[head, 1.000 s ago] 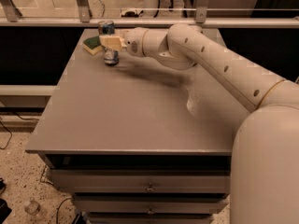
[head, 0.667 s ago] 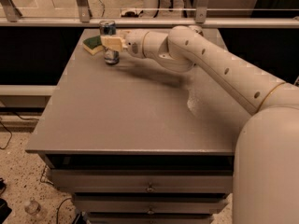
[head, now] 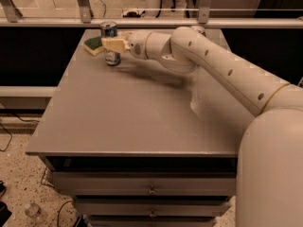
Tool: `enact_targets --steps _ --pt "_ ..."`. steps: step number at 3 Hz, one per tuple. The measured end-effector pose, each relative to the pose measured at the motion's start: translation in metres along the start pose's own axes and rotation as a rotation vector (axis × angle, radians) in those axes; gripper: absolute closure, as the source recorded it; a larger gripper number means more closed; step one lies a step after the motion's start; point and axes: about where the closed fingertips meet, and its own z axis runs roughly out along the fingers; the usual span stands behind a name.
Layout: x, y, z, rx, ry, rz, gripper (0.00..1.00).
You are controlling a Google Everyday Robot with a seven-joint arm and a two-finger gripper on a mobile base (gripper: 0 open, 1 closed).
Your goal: Move redbull can near sponge
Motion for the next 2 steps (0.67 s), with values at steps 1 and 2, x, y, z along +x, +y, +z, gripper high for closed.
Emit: enact_targets --steps 1,2 --pt "-0.0037 -0.0015 -0.0043 0.016 -0.029 -0.024 1.00" --pt "-0.0074 0.0051 -0.0005 0.006 -0.038 -0.041 0.82"
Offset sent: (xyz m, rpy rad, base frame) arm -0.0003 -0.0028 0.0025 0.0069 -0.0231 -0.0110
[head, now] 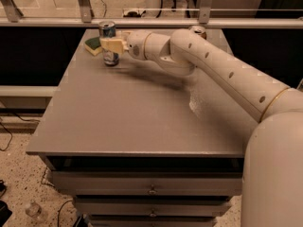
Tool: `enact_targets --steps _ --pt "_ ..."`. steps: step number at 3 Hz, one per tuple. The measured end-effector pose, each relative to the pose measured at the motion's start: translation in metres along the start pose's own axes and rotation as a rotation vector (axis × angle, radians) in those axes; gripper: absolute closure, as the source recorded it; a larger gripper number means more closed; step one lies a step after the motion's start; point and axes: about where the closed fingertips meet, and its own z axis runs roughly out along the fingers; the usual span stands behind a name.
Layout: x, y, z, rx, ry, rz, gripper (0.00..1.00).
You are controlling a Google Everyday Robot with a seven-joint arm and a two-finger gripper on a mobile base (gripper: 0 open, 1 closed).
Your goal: Move redbull can near sponge
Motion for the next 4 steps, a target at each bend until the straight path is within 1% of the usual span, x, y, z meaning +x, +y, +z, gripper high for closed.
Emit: enact_targets --steps 3,4 --pt "-0.0002 0.0056 0.0055 -0.010 -0.001 0.001 0.12" --pt "-0.0002 0.0075 0.0074 -0.014 -0.001 0.001 0.00"
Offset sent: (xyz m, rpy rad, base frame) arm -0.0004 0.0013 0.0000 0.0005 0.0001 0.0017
